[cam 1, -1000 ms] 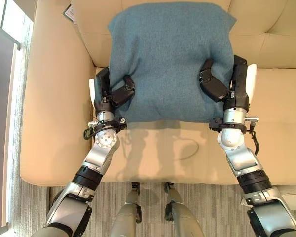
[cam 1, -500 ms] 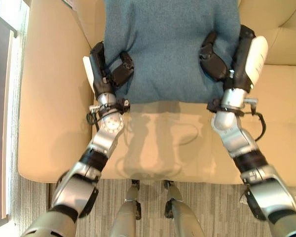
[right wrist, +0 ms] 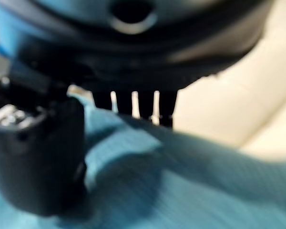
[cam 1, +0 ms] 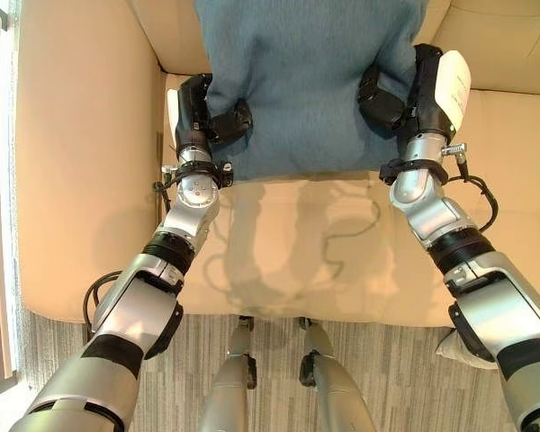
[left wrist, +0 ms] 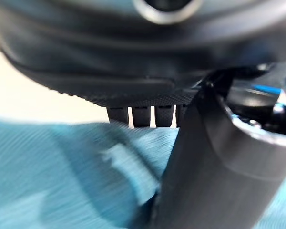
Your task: Pick up all the scattered cushions and arrange them neatly on the sofa.
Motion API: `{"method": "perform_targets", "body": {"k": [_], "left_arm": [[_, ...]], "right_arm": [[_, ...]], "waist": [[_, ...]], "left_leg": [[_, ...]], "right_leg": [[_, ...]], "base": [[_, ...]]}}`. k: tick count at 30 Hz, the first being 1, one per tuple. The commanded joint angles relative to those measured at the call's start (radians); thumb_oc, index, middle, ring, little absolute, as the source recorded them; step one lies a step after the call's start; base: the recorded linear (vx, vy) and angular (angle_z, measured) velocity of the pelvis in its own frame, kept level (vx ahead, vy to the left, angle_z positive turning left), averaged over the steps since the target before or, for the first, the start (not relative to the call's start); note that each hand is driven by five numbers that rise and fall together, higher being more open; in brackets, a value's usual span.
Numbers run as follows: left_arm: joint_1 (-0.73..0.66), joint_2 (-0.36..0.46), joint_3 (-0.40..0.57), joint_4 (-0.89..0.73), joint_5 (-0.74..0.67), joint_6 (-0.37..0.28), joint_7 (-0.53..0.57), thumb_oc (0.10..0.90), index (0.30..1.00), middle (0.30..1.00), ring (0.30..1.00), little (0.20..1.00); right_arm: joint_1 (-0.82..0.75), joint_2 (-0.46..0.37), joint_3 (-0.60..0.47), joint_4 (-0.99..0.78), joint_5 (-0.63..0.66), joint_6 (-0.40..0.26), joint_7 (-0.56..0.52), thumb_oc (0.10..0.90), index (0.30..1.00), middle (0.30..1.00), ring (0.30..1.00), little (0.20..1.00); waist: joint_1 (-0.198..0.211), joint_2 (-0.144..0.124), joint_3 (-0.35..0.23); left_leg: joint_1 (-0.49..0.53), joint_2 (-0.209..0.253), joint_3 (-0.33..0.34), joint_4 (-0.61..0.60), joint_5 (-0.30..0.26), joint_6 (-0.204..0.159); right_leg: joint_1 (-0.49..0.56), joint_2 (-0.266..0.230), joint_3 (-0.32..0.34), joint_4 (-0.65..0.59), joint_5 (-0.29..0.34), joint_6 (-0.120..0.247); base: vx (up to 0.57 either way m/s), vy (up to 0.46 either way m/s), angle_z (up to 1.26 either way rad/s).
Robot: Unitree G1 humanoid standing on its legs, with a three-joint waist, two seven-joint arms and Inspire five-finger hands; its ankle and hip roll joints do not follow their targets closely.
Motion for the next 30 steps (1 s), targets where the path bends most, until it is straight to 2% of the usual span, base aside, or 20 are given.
{"method": "perform_targets", "body": {"k": [1, 5, 7, 10, 17, 20, 21, 22, 23, 24, 25, 26, 27, 28, 29, 30], "left_arm": [[-0.191, 0.021, -0.074, 0.008, 0.019, -0.088, -0.043, 0.800, 0.900, 0.900, 0.900, 0.900], [-0.186, 0.027, -0.073, 0.012, 0.017, -0.085, -0.047, 0.800, 0.900, 0.900, 0.900, 0.900], [-0.147, 0.065, -0.050, 0.030, -0.017, -0.072, -0.078, 0.800, 0.900, 0.900, 0.900, 0.900], [-0.103, 0.091, -0.033, 0.020, -0.023, -0.070, -0.087, 0.800, 0.900, 0.900, 0.900, 0.900], [0.015, 0.139, 0.017, -0.039, -0.049, -0.080, -0.112, 0.800, 0.900, 0.900, 0.900, 0.900], [0.154, 0.173, 0.077, -0.135, -0.055, -0.099, -0.131, 0.800, 0.900, 0.900, 0.900, 0.900], [0.243, 0.185, 0.110, -0.184, -0.044, -0.104, -0.144, 0.800, 0.900, 0.900, 0.900, 0.900], [0.246, 0.184, 0.109, -0.186, -0.043, -0.103, -0.144, 0.800, 0.900, 0.900, 0.900, 0.900], [0.335, 0.190, 0.144, -0.228, -0.028, -0.105, -0.158, 0.800, 0.900, 0.900, 0.900, 0.900], [0.338, 0.190, 0.143, -0.231, -0.027, -0.104, -0.157, 0.800, 0.900, 0.900, 0.900, 0.900], [0.401, 0.184, 0.166, -0.258, -0.015, -0.103, -0.171, 0.800, 0.900, 0.900, 0.900, 0.900], [0.530, 0.172, 0.200, -0.316, 0.017, -0.096, -0.196, 0.800, 0.900, 0.900, 0.900, 0.900], [0.533, 0.171, 0.199, -0.318, 0.018, -0.095, -0.195, 0.800, 0.900, 0.900, 0.900, 0.900], [0.599, 0.164, 0.218, -0.342, 0.028, -0.091, -0.210, 0.800, 0.900, 0.900, 0.900, 0.900], [0.746, 0.134, 0.265, -0.383, 0.043, -0.078, -0.245, 0.800, 0.900, 0.900, 0.900, 0.900], [0.747, 0.134, 0.265, -0.385, 0.044, -0.077, -0.245, 0.800, 0.900, 0.900, 0.900, 0.900]], "right_arm": [[-0.189, 0.032, 0.006, 0.003, 0.046, -0.087, 0.007, 0.800, 0.900, 0.900, 0.900, 0.900], [-0.189, 0.034, 0.012, 0.011, 0.058, -0.088, 0.020, 0.800, 0.900, 0.900, 0.900, 0.900], [-0.168, 0.019, 0.051, 0.031, 0.089, -0.085, 0.096, 0.800, 0.900, 0.900, 0.900, 0.900], [-0.131, -0.001, 0.051, 0.016, 0.094, -0.089, 0.124, 0.800, 0.900, 0.900, 0.900, 0.900], [0.002, -0.061, 0.000, -0.035, 0.104, -0.103, 0.163, 0.800, 0.900, 0.900, 0.900, 0.900], [0.171, -0.113, -0.108, -0.125, 0.113, -0.123, 0.182, 0.800, 0.900, 0.900, 0.900, 0.900], [0.287, -0.124, -0.180, -0.167, 0.123, -0.139, 0.198, 0.800, 0.900, 0.900, 0.900, 0.900], [0.292, -0.124, -0.183, -0.170, 0.123, -0.138, 0.198, 0.800, 0.900, 0.900, 0.900, 0.900], [0.404, -0.126, -0.247, -0.200, 0.122, -0.149, 0.215, 0.800, 0.900, 0.900, 0.900, 0.900], [0.408, -0.125, -0.249, -0.204, 0.122, -0.148, 0.215, 0.800, 0.900, 0.900, 0.900, 0.900], [0.483, -0.119, -0.284, -0.225, 0.112, -0.153, 0.226, 0.800, 0.900, 0.900, 0.900, 0.900], [0.618, -0.102, -0.344, -0.262, 0.085, -0.154, 0.249, 0.800, 0.900, 0.900, 0.900, 0.900], [0.622, -0.101, -0.345, -0.265, 0.084, -0.153, 0.249, 0.800, 0.900, 0.900, 0.900, 0.900], [0.687, -0.103, -0.376, -0.274, 0.074, -0.154, 0.266, 0.800, 0.900, 0.900, 0.900, 0.900], [0.819, -0.097, -0.427, -0.293, 0.042, -0.148, 0.297, 0.800, 0.900, 0.900, 0.900, 0.900], [0.821, -0.097, -0.428, -0.295, 0.042, -0.148, 0.297, 0.800, 0.900, 0.900, 0.900, 0.900]], "waist": [[0.001, -0.050, -0.110], [0.001, -0.050, -0.109], [-0.001, -0.050, -0.106], [-0.003, -0.048, -0.109], [-0.001, -0.048, -0.117], [0.001, -0.049, -0.123], [0.001, -0.052, -0.127], [0.002, -0.053, -0.128], [0.002, -0.056, -0.130], [0.003, -0.057, -0.131], [0.003, -0.059, -0.131], [0.006, -0.062, -0.133], [0.007, -0.062, -0.134], [0.006, -0.064, -0.134], [0.009, -0.067, -0.138], [0.008, -0.068, -0.139]], "left_leg": [[-0.004, -0.021, 0.000, 0.000, -0.077, -0.046], [-0.004, -0.022, 0.001, 0.000, -0.077, -0.047], [-0.003, -0.026, 0.001, 0.000, -0.077, -0.048], [0.001, -0.025, 0.002, 0.000, -0.079, -0.049], [0.032, -0.029, 0.002, 0.000, -0.088, -0.051], [0.064, -0.030, 0.003, 0.000, -0.097, -0.053], [0.089, -0.030, 0.005, 0.000, -0.103, -0.054], [0.090, -0.030, 0.005, 0.000, -0.103, -0.054], [0.116, -0.028, 0.008, 0.000, -0.109, -0.055], [0.118, -0.028, 0.008, 0.000, -0.110, -0.055], [0.133, -0.027, 0.009, 0.000, -0.114, -0.055], [0.171, -0.024, 0.012, 0.000, -0.121, -0.054], [0.173, -0.023, 0.013, 0.000, -0.122, -0.054], [0.194, -0.021, 0.015, 0.000, -0.126, -0.053], [0.242, -0.016, 0.019, 0.000, -0.134, -0.053], [0.239, -0.017, 0.018, 0.000, -0.130, -0.052]], "right_leg": [[0.024, -0.026, 0.023, 0.004, -0.102, 0.176], [0.023, -0.026, 0.022, 0.004, -0.101, 0.177], [0.020, -0.024, 0.022, 0.004, -0.096, 0.178], [0.023, -0.025, 0.022, 0.004, -0.097, 0.178], [0.053, -0.026, 0.017, 0.004, -0.101, 0.177], [0.087, -0.028, 0.013, 0.004, -0.109, 0.177], [0.114, -0.029, 0.011, 0.004, -0.113, 0.176], [0.115, -0.029, 0.011, 0.004, -0.113, 0.176], [0.144, -0.031, 0.007, 0.004, -0.119, 0.175], [0.145, -0.031, 0.008, 0.004, -0.120, 0.176], [0.161, -0.031, 0.004, 0.004, -0.122, 0.175], [0.201, -0.031, 0.001, 0.004, -0.131, 0.173], [0.203, -0.031, 0.002, 0.004, -0.131, 0.173], [0.223, -0.031, 0.000, 0.004, -0.135, 0.170], [0.273, -0.032, -0.008, 0.004, -0.147, 0.166], [0.270, -0.034, -0.009, 0.004, -0.145, 0.166]], "base": [[0.00, 0.000, 0.00], [0.00, 0.000, 0.00], [0.00, 0.000, 0.00], [0.00, 0.000, 0.00], [0.00, 0.000, 0.00], [0.00, 0.000, 0.00], [0.00, 0.000, 0.00], [0.04, 0.005, 0.06], [0.01, -0.002, 0.05], [0.03, -0.009, 0.07], [0.05, -0.002, 0.04], [0.05, -0.002, 0.04], [0.06, 0.004, 0.02], [0.08, -0.004, 0.00], [0.07, -0.001, 0.02], [0.07, -0.008, 0.02]]}}
